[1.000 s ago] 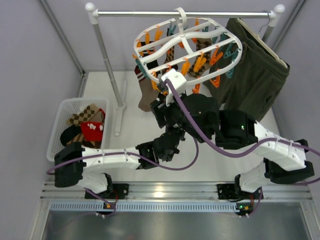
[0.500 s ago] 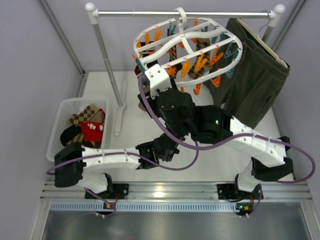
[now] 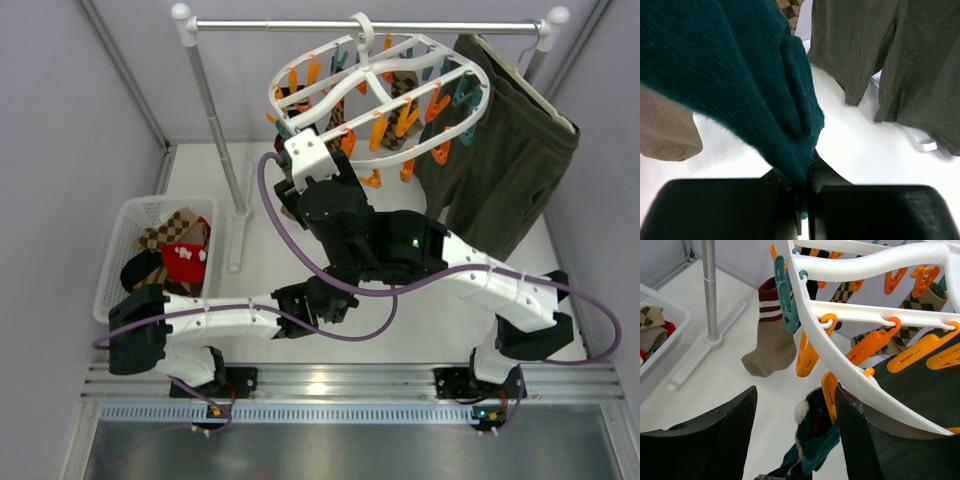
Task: Remove the socks clipped to the hanger
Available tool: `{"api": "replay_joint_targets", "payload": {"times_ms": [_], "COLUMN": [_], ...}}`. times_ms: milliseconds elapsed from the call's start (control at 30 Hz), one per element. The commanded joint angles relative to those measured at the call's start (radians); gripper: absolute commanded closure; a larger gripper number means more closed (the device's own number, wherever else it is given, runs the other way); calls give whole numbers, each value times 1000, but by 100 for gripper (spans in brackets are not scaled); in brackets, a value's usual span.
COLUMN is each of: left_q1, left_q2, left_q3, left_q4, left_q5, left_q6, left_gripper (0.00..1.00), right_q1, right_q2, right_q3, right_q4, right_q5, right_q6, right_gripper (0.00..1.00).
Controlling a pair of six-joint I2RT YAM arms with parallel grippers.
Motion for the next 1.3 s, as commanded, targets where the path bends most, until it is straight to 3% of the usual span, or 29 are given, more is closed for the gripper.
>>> {"api": "replay_joint_targets", "payload": {"times_ms": [0,467,900,1267], "left_q1": [-5,-5,-5,-5], "left_q2": [-11,37,28,29], "left_q3": [16,53,49,49], "left_q4": [56,55,55,55], "left_q5": [-9,13,26,26], "left_q6": [12,12,12,10], "left_gripper": [100,100,100,100], "right_q1": [6,35,29,9], "right_q2": [-24,-140,-111,-111], "right_q3": [55,-17,-53,-106], "right_q4": [-3,-17,-16,-23], "right_q5": [-18,-118,100,195], "right_q6": [13,73,61,67], "right_gripper": [39,40,40,40]}}
